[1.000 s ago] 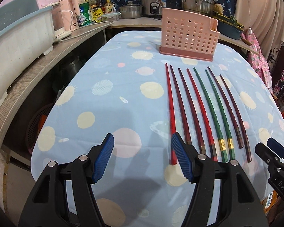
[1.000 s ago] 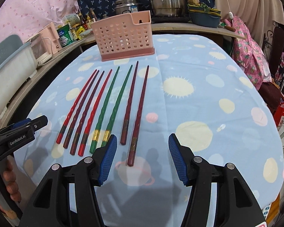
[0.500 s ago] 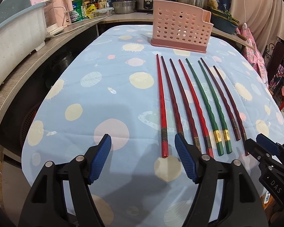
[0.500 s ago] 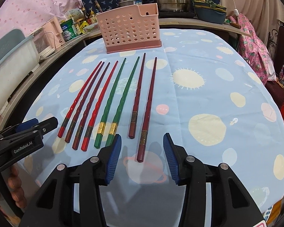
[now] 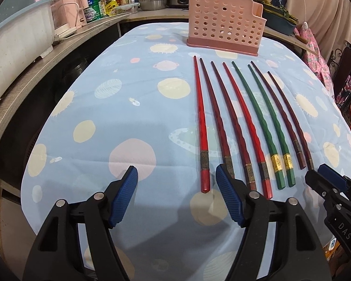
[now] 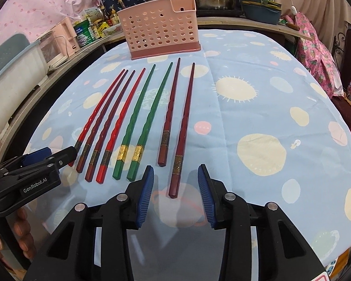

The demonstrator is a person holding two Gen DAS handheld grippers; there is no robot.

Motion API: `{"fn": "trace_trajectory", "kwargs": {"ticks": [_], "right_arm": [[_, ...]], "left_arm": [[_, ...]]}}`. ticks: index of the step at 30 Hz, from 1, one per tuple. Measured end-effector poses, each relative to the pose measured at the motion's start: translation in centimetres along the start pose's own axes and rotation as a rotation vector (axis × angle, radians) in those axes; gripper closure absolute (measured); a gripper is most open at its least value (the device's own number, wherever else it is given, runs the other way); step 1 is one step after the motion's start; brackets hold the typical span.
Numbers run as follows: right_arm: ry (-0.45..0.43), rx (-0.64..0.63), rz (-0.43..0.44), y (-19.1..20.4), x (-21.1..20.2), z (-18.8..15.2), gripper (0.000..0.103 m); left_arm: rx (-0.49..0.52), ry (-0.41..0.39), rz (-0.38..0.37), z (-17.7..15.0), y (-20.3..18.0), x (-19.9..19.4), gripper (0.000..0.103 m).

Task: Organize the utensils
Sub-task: 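Move the left gripper back over the row of chopsticks, then close the left gripper on the red chopstick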

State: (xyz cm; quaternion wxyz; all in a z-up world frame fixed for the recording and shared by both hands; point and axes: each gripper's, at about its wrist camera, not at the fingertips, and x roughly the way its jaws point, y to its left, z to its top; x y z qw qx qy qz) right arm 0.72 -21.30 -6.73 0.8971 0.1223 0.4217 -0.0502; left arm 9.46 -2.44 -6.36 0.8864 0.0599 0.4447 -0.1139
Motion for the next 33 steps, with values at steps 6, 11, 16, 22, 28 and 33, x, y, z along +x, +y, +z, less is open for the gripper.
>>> {"fn": "trace_trajectory", "kwargs": {"ticks": [6,11,16,22,28,33], "right_arm": [[-0.004,-0.006,-0.011,-0.2,0.2,0.0,0.075],[-0.009,-0.002,-0.018,-0.6,0.3,0.1,0.081],[-0.013,-0.002,-0.026,-0.9,0.5,0.3,0.088],[-0.017,-0.006,-0.031,-1.1,0.6,0.4,0.091],[-0.015,0.002,-0.025,-1.4,0.6,0.4,0.096],[-0.012,0.007,-0.021,-1.5,0.5,0.5,0.096]], "left_arm": [[0.005,0.002,0.005,-0.2,-0.1,0.3,0.038],[0.008,-0.003,0.010,-0.1,0.0,0.4,0.042],[0.013,-0.009,0.018,0.2,-0.2,0.6,0.048],[0.024,-0.011,0.016,0.5,-0.4,0.6,0.070],[0.017,0.005,0.001,0.7,-0.3,0.6,0.093],[0.010,0.018,-0.014,0.7,-0.1,0.4,0.094]]}}
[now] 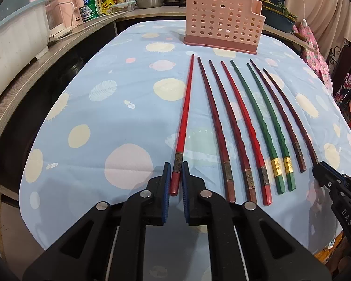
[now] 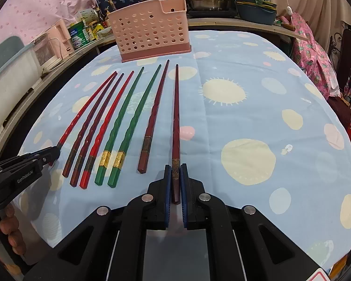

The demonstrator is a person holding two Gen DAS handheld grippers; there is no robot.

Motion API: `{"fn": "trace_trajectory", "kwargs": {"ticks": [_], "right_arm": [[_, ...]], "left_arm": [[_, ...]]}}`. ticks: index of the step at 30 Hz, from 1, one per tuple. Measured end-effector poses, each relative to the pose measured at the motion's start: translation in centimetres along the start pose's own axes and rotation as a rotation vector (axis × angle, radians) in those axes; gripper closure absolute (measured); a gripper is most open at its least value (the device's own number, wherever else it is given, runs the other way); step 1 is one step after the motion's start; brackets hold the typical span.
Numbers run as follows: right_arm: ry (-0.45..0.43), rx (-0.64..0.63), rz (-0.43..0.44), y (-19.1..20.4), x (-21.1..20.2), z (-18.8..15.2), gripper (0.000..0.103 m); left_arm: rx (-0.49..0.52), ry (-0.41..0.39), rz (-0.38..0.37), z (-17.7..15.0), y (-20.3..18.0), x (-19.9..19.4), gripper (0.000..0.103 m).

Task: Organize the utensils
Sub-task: 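Close the left gripper on the red chopstick, then lift the red chopstick with the left gripper and drop it into the pink holder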

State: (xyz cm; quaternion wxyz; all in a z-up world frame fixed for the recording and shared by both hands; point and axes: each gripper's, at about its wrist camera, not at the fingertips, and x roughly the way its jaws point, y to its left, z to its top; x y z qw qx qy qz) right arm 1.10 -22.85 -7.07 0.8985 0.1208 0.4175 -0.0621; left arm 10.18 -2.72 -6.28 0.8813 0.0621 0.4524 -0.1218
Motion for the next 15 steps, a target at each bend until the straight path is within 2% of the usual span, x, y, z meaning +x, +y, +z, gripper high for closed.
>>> {"fn": "trace_trajectory", "kwargs": {"ticks": [6,15], "right_arm": [[-0.013,0.015,0.004,-0.4,-0.9,0.3,0.096],[-0.085,0.027,0.017,-0.6,-4.0,2.1,0.096]], "left_arm": [[-0.021,0.006,-0.023,0.1,0.5,-0.9,0.095],[-0.067,-0.054,-0.048,1.6,2.0,-4.5,0.095]]}}
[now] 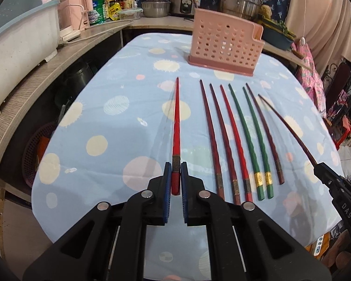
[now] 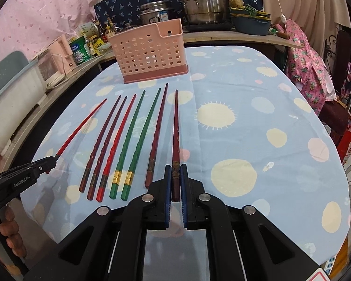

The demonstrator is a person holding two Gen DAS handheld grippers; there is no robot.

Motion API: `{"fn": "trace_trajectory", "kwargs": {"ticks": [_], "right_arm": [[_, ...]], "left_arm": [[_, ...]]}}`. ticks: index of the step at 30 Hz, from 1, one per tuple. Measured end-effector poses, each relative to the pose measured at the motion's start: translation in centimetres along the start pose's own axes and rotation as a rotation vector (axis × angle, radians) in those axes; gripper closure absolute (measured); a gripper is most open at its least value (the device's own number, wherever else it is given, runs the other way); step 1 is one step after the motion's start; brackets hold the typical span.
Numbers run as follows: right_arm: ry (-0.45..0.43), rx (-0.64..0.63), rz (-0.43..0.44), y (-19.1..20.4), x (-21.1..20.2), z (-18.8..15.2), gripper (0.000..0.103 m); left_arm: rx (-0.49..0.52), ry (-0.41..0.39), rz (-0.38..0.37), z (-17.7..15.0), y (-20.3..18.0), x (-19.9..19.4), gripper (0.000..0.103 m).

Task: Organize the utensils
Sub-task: 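Lift the red chopstick with the left gripper and drop it into the pink holder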

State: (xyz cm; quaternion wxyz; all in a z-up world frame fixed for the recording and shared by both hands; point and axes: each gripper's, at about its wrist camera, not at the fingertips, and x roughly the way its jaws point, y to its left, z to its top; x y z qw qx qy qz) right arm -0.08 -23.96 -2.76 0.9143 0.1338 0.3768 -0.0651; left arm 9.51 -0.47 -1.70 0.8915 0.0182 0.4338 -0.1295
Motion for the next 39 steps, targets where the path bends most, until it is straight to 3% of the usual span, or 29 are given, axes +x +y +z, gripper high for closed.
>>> {"fn": "trace_trajectory", "kwargs": {"ticks": [16,31,39], "right_arm": [[-0.204,0.019,0.033,-1.0,-5.5,8.6,0.096],[-0.298,0.037,0.064,-1.5,-5.5,17.2,0.096],[-0.377,0.046,0.126,-0.8,-6.4,23.5,0.096]], "left_arm": [[-0.034,-0.171,-0.055,7.9,1.1,-6.2,0.096],[0.008,-0.282,-0.056,17.4,-0.2,-7.8,0.096],[0.012,-0.377,-0.085,24.1,-1.5,-10.3,0.096]]}}
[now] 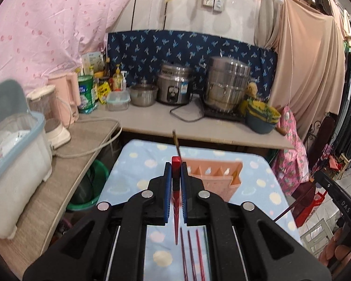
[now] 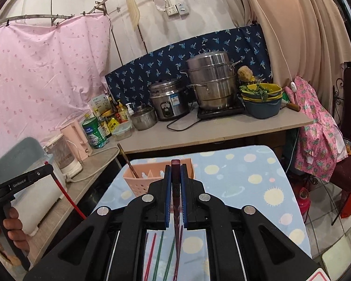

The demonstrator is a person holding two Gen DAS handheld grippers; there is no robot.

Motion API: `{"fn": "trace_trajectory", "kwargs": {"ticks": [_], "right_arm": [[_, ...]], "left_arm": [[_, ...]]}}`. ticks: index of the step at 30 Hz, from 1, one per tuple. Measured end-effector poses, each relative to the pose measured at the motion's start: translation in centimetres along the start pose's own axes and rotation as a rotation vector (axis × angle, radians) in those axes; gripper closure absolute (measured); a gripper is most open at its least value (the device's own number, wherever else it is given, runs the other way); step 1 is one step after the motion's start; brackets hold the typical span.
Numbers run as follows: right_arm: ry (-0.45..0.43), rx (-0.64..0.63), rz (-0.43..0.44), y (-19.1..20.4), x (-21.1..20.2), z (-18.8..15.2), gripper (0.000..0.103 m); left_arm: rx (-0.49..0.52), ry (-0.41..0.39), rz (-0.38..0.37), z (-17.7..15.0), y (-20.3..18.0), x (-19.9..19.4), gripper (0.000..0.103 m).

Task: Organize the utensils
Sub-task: 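Lift the red chopstick with the left gripper and drop it into the pink holder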

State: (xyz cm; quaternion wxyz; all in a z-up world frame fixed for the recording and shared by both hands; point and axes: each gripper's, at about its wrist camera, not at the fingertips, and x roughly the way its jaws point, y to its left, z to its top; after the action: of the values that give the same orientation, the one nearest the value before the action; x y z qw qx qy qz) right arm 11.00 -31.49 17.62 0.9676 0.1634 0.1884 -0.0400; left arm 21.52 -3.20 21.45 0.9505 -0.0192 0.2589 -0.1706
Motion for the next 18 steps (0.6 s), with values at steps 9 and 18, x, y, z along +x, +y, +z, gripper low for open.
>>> {"fn": "trace_trajectory", "kwargs": {"ticks": [9,18], "right_arm": [[-0.128,0.024,0.050,2.0,3.6,7.4,0.096],[-0.131,0.033,0.044,2.5,10.2,8.8,0.096]], "left_arm": [[-0.033,-0.184,0.008,8.0,-1.8,1.2,0.096],[-0.047,-0.168,0.022,8.8,-2.5,7.9,0.096]]}}
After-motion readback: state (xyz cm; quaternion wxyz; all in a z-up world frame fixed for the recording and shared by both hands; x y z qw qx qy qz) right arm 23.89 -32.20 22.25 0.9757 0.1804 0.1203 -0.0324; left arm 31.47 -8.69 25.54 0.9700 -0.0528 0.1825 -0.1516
